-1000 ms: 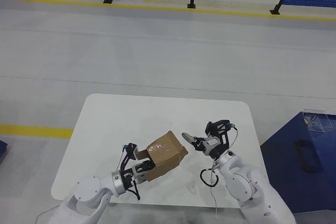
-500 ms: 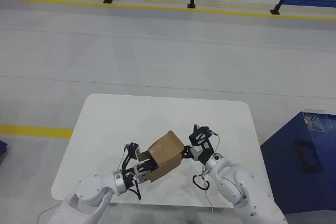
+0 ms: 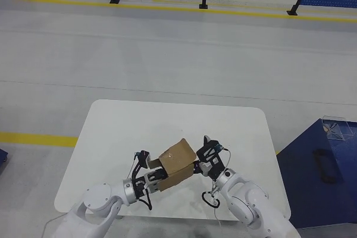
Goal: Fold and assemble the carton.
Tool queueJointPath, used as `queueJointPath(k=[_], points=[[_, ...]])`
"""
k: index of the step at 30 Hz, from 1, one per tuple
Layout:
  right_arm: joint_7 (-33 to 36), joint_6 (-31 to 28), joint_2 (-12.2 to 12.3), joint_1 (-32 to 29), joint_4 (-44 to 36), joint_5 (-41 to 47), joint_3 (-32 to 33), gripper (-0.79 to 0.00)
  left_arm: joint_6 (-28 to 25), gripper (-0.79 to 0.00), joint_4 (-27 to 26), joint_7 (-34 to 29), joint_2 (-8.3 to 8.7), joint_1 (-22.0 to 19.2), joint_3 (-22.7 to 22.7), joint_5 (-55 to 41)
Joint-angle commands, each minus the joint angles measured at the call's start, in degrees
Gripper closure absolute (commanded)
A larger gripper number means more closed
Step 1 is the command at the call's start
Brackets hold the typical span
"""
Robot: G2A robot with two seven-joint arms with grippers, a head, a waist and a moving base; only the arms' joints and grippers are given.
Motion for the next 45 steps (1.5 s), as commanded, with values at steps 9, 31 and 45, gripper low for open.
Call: queueJointPath(k=[9,31,45], points=[[0.68,-0.10,-0.20,-0.27,-0.25,1.57,1.65,-0.785,-0.16,0.000,0.58,-0.43,-0.05,0.01,-0.22,-0.24],[13.29,-8.40,-0.25,-1.19,6.99,26.34,7.75,-0.785,0.21,0.000,-0.87,-0.87,0.08,0.75,-1.78,-1.05],[12.01,-10.66,0.24,-3.67,3.00,32.84,11.64,-0.785,-0.31,0.000,-0.62,-1.23,0.04,1.70,-1.16,-0.41]])
